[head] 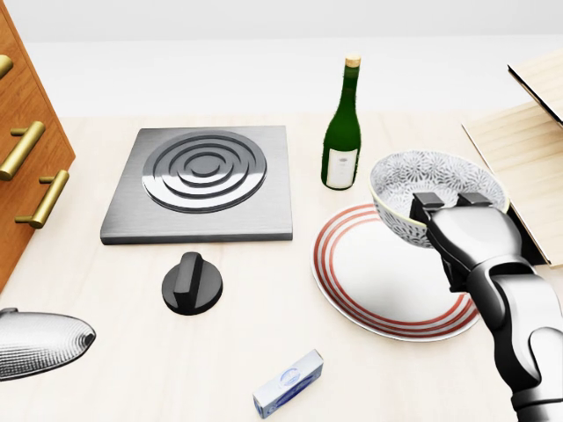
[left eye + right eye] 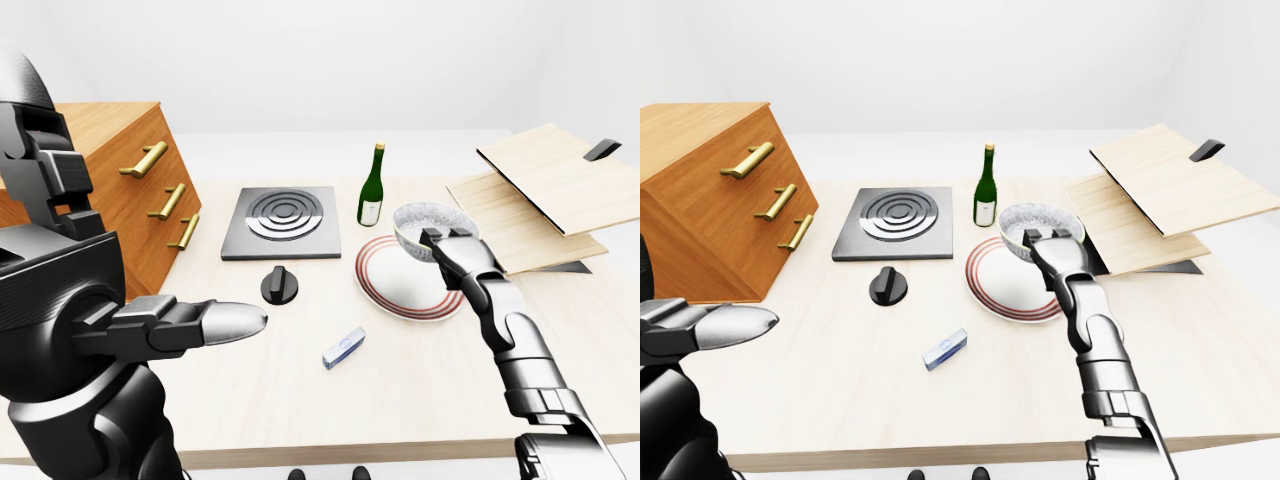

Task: Pick up the akita bowl and put it on the plate.

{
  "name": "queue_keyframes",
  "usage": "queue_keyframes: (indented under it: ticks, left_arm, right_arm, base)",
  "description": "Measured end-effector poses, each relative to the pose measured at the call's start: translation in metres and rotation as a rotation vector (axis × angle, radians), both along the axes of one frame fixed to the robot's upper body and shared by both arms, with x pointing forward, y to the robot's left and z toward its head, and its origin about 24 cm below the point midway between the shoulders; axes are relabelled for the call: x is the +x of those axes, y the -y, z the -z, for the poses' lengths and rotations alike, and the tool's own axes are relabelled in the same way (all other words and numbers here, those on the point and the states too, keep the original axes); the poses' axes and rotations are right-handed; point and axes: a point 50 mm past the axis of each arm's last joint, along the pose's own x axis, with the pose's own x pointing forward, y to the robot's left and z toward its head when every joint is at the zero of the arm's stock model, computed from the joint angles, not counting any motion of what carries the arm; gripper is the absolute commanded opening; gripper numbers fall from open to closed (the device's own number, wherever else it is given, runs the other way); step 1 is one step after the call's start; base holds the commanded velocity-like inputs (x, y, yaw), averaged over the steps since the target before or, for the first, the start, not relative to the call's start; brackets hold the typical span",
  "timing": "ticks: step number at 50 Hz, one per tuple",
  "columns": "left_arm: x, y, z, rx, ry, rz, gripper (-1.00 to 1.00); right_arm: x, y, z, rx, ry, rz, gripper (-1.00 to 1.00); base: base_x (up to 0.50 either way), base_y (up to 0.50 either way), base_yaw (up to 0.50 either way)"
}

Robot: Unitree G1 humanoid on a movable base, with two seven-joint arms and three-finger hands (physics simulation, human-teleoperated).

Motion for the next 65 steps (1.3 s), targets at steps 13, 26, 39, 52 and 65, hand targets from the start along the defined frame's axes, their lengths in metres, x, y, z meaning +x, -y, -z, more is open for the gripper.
queue_keyframes:
  ticks: [13,26,39,52,65]
  left_arm:
    - [0.0,-0.001,0.001,-0.003,-0.006,-0.002,0.98]
    - [0.002,-0.001,0.003,-0.006,-0.018,-0.003,0.98]
    - [0.002,-0.002,0.003,-0.007,-0.024,-0.003,0.99]
    - [0.002,-0.002,0.004,-0.008,-0.025,-0.004,0.98]
    - [0.002,-0.003,0.004,-0.009,-0.029,-0.005,0.99]
  right_arm:
    - [-0.003,0.0,0.014,-0.061,-0.012,0.005,-1.0]
    - [-0.005,-0.007,0.026,-0.079,-0.026,-0.01,-1.0]
    - [-0.001,-0.011,0.039,-0.127,-0.031,-0.024,-1.0]
    - [0.007,-0.014,0.043,-0.114,-0.006,-0.03,1.0]
    - [0.014,-0.016,0.026,-0.006,-0.015,-0.02,1.0]
  base:
    - [0.0,0.0,0.0]
    - [0.0,0.0,0.0]
    - [0.0,0.0,0.0]
    - [0.0,0.0,0.0]
    - [0.0,0.0,0.0]
